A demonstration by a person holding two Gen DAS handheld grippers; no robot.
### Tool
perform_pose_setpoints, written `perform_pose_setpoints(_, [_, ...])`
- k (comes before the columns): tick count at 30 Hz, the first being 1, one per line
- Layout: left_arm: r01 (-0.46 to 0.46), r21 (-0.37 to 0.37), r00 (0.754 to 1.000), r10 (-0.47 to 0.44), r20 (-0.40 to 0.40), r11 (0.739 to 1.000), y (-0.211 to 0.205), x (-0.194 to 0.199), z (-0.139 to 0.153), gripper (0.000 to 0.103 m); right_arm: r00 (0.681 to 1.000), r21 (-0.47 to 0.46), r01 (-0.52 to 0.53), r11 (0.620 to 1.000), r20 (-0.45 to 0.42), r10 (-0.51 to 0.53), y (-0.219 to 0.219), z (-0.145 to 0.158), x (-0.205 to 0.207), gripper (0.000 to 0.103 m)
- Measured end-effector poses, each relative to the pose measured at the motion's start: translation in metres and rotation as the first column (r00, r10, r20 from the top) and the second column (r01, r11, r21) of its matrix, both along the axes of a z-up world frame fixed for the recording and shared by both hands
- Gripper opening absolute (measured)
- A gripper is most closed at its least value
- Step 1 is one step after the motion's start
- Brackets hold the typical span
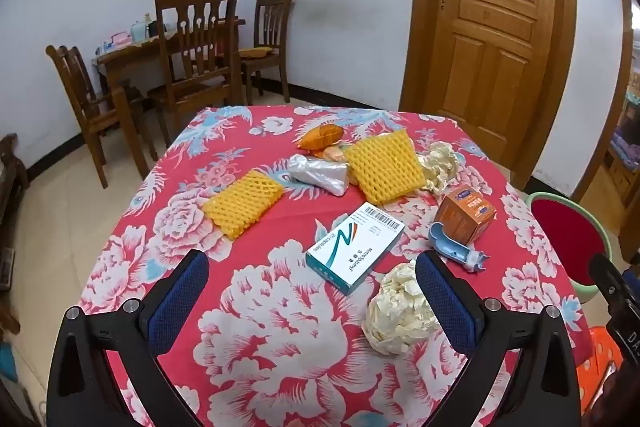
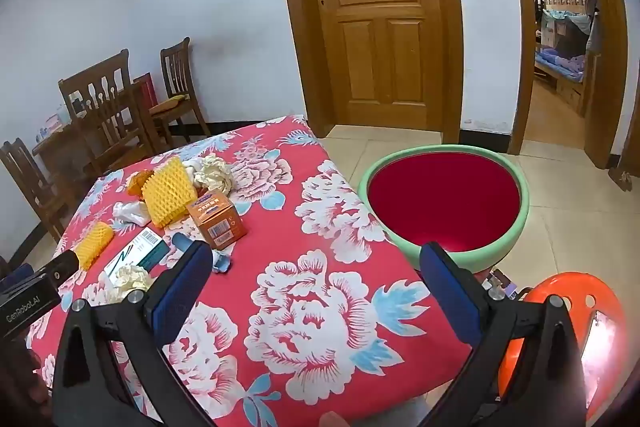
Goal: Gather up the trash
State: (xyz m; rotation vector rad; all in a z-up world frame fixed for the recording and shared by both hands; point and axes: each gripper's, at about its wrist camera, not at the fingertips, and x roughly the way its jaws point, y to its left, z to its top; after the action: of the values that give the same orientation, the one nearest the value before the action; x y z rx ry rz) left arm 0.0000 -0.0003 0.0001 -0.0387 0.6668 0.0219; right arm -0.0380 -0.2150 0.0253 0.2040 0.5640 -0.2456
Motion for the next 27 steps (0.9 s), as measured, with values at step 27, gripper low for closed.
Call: perform_pose_setpoints(27, [-0.007, 0.001, 1.0, 0.007, 0.01, 1.0, 0.003, -0.0053, 0.0046, 0.103, 1.0, 0.002, 0.001, 1.0, -0.014, -0.001, 0.0003, 0.0013, -0.0008, 0.102])
